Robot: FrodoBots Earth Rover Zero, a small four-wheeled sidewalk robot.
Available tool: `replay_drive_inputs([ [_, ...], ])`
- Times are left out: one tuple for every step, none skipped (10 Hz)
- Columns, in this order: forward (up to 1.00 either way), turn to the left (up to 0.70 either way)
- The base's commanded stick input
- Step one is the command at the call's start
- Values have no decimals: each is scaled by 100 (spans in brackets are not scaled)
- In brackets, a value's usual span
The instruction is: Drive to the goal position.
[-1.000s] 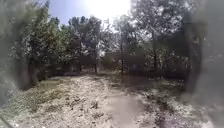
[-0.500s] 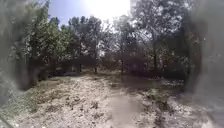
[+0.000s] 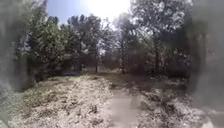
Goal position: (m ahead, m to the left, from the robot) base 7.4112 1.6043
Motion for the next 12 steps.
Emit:
replay_drive_inputs([
  [70, 35],
  [70, 35],
  [70, 35],
  [70, 35],
  [70, 35],
  [70, 35],
  [70, 19],
  [70, 3],
  [70, 0],
  [70, 0],
  [70, 0],
  [70, 0],
])
